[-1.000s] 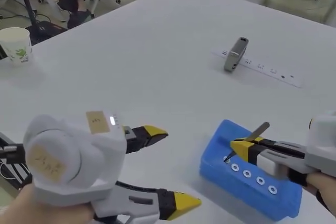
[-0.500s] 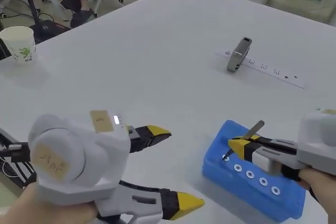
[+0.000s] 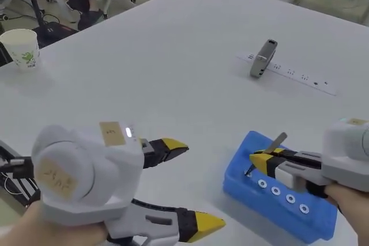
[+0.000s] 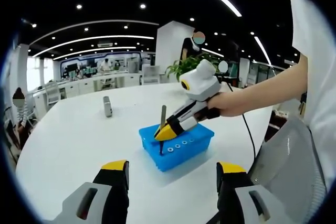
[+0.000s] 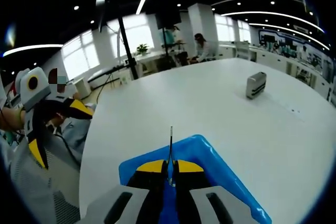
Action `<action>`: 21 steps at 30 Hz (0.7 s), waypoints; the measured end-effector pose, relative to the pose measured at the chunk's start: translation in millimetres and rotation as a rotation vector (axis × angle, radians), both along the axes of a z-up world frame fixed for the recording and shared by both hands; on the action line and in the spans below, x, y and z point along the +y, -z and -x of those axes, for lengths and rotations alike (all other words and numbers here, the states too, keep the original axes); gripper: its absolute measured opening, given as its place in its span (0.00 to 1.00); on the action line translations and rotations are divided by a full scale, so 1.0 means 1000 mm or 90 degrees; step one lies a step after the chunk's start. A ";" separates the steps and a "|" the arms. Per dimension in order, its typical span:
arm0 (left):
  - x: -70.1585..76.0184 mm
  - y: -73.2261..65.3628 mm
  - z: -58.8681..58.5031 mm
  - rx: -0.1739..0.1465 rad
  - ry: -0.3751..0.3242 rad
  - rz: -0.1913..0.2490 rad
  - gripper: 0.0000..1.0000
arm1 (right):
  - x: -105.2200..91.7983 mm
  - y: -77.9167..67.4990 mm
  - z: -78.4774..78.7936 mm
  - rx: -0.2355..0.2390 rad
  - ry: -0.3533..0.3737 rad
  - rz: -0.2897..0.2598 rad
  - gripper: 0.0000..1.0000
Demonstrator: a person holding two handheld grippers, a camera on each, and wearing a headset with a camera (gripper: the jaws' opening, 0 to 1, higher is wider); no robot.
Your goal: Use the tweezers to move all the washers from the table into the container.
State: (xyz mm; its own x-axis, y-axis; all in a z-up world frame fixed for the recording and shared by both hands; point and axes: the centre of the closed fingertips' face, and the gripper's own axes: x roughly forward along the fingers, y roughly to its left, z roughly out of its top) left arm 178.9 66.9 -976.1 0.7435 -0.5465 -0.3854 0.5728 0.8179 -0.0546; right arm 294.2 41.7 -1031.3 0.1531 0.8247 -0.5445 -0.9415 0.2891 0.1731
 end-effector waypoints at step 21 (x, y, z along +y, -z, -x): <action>-0.004 -0.001 0.002 0.007 0.010 0.014 0.67 | 0.000 -0.003 -0.001 -0.022 -0.006 -0.001 0.04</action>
State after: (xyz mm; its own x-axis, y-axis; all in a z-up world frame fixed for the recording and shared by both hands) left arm 177.2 62.5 -975.2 0.7306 -0.5663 -0.3814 0.5845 0.8075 -0.0792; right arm 295.3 41.7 -1028.4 0.1633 0.8269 -0.5381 -0.9498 0.2794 0.1410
